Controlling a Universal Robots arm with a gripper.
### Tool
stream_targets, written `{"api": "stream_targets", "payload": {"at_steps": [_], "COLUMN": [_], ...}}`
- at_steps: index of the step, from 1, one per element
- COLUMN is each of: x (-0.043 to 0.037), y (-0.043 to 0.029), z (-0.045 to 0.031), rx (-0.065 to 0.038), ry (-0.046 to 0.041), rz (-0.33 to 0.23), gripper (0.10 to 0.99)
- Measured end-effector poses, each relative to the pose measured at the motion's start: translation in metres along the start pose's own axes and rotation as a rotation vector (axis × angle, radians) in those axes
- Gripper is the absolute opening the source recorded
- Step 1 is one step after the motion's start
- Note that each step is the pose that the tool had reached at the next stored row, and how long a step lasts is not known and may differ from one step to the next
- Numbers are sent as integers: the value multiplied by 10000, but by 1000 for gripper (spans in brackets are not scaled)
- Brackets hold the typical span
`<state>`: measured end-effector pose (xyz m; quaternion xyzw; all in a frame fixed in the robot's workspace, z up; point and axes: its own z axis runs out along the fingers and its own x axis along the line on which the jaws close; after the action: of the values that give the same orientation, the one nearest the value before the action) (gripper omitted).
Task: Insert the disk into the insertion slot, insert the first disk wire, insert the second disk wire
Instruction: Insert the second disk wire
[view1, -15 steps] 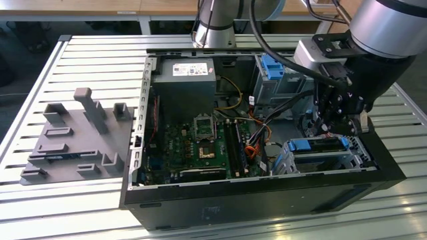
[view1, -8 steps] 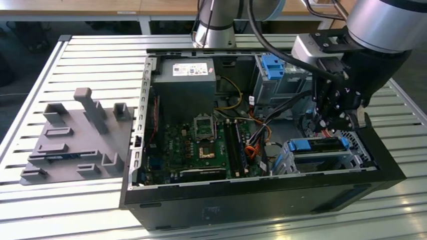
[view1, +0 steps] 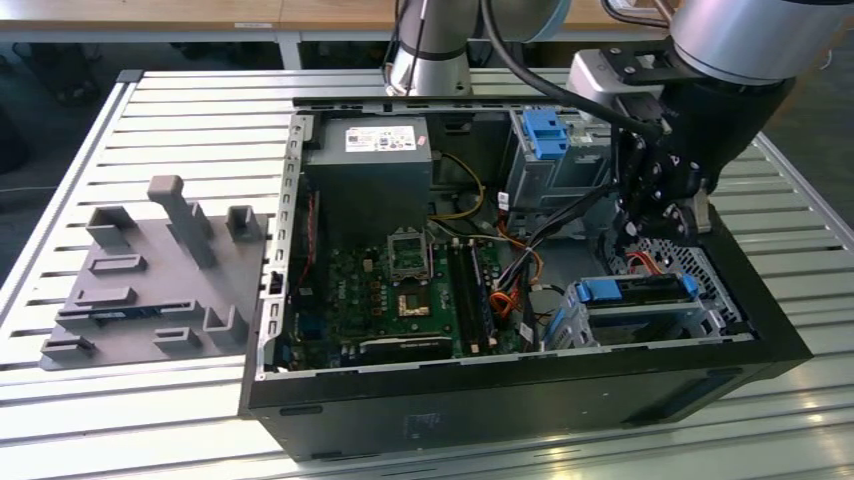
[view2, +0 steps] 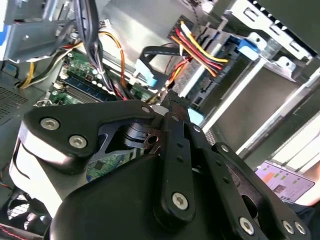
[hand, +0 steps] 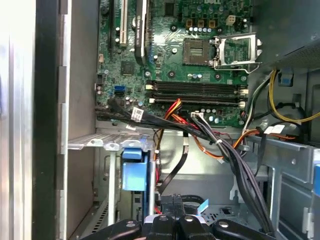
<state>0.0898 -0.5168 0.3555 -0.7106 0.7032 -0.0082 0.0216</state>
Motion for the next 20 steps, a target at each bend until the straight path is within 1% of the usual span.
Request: {"api": "stream_targets", "payload": {"at_steps": [8, 10, 11, 14, 15, 17, 18, 19, 20], "x": [-89, -116, -131, -173, -182, -197, -205, -214, -224], "y": [12, 12, 12, 11, 11, 11, 11, 11, 11], "z": [-8, -10, -12, -11, -11, -9, -5, 1, 8], "rx": [0, 0, 0, 0, 0, -3, -3, -5, -4], "ry": [2, 0, 1, 6, 52, 249, 334, 391, 409], "rz": [8, 9, 10, 11, 9, 1, -3, -5, -7], "gripper": [106, 118, 176, 176, 176, 176, 188, 188, 251]}}
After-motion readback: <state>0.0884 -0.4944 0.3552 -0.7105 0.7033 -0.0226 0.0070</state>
